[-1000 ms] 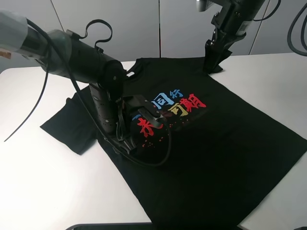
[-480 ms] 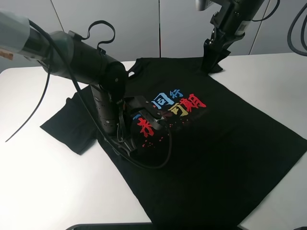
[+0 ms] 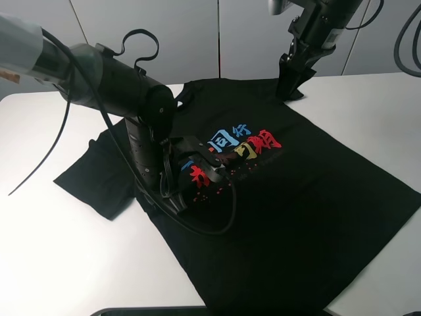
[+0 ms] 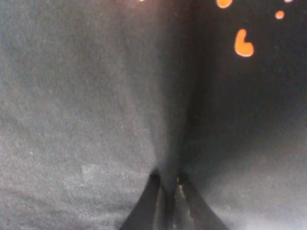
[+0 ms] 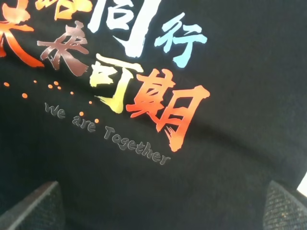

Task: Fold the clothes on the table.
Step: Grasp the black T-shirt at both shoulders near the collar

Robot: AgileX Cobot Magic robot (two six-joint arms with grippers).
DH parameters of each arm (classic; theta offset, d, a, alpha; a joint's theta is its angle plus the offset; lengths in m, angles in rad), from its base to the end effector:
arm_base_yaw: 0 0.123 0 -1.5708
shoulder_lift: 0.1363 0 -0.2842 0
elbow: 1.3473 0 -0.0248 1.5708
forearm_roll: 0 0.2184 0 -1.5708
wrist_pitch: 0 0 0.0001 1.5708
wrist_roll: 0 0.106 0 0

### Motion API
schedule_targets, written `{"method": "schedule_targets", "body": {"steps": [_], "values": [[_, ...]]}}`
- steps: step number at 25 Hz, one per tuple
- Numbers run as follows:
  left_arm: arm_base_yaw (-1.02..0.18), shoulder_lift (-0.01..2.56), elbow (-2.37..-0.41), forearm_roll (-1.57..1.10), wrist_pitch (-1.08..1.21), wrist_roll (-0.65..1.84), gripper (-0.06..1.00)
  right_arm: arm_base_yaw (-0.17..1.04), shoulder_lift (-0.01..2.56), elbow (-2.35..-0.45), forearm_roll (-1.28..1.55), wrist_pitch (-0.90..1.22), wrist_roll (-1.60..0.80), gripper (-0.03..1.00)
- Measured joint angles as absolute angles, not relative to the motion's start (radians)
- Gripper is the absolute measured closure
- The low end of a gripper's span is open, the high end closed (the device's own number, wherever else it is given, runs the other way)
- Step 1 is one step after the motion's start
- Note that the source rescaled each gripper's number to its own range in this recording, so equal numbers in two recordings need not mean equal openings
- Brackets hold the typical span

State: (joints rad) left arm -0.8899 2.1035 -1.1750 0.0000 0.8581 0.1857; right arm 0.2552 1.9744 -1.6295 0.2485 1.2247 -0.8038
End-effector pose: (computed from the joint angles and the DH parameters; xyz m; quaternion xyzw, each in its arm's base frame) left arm 0.2056 -0.2538 0.0945 -0.5112 -0.8571 -0.0222 0.0603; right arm 0.3553 0.1181 0.2325 -0.4689 0.8742 0.1020 0.0743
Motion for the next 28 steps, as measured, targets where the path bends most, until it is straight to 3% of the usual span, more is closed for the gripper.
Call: {"method": "schedule_targets", "body": {"steps": [8,20,28], "values": [[-0.89,2.104,-1.177,0.0,0.863,0.186,0.92,0.255,1.974,-1.629,0.248,1.225,-0.838,0.08],[-0.896,2.115,-1.177,0.062,0.976,0.174,0.92,0.255,2.078,-1.629,0.244,1.077,-1.248,0.08],[-0.896,2.116,-1.174,0.07,0.999,0.16,0.92,0.255,2.154,-1.629,0.011,0.985,-1.36,0.08]]}}
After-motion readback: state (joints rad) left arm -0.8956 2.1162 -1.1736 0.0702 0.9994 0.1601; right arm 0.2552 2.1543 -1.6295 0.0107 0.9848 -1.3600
